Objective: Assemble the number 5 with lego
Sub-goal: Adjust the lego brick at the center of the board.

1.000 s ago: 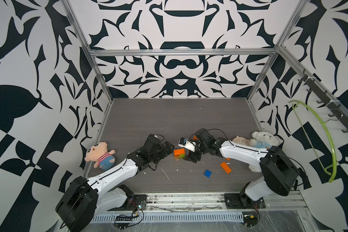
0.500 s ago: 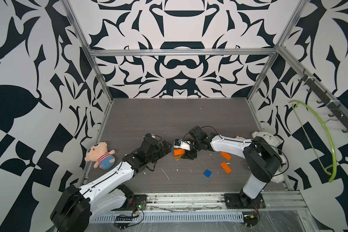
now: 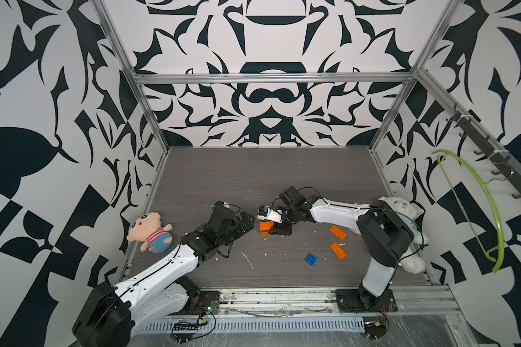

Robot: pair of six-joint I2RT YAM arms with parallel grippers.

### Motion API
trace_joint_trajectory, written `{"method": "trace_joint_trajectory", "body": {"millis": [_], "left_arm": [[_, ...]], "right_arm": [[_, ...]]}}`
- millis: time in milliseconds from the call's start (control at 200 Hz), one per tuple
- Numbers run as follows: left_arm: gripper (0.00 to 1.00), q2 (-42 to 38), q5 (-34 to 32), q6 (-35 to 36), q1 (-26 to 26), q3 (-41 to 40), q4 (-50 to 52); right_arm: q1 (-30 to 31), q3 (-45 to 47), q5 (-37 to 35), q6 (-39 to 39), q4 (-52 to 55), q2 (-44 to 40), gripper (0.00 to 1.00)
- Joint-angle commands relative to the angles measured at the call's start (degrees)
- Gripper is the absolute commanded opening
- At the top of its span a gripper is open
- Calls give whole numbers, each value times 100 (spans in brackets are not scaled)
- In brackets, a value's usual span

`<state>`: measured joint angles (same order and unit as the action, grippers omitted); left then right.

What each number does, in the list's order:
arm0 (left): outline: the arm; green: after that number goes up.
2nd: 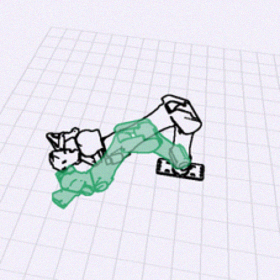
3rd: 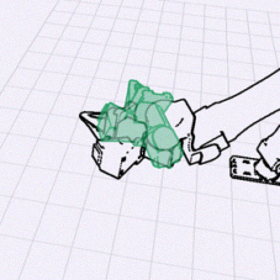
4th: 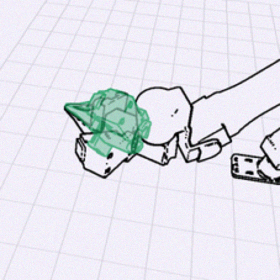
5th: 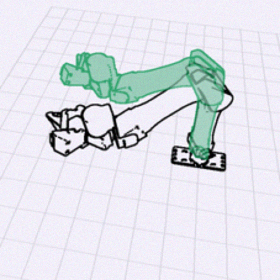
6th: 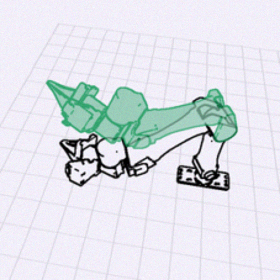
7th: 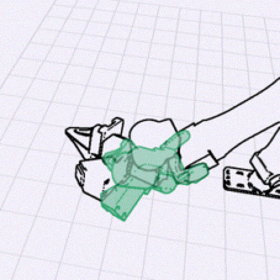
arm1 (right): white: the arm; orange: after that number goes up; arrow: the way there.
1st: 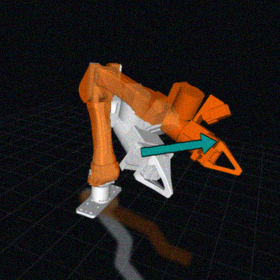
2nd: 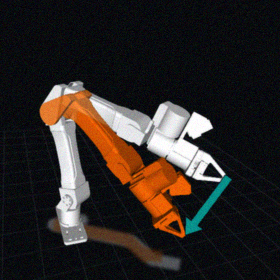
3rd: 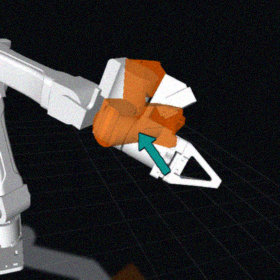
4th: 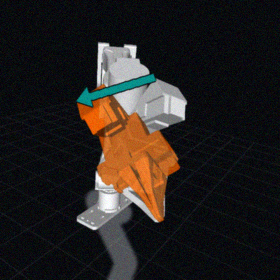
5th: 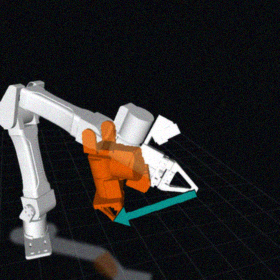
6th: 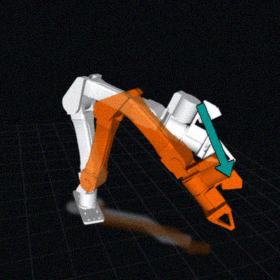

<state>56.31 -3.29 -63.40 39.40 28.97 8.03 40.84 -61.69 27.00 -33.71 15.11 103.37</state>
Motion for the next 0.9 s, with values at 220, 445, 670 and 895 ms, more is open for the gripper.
{"method": "trace_joint_trajectory", "body": {"millis": [220, 445, 670, 895], "left_arm": [[99, -160, -215, 82, -9, -49, 267], [99, -581, -602, 141, -71, -23, 672], [99, -1098, -823, 255, -199, -49, 1001], [99, -1202, -825, 266, -248, -76, 1100]], "right_arm": [[-6, -705, 657, 494, 491, 260, 36], [-6, -1122, 856, 1010, 318, 648, 35], [-7, -1810, 1200, 1440, 317, 1260, 35], [-7, -2605, 1732, 1737, 494, 1886, 35]]}}
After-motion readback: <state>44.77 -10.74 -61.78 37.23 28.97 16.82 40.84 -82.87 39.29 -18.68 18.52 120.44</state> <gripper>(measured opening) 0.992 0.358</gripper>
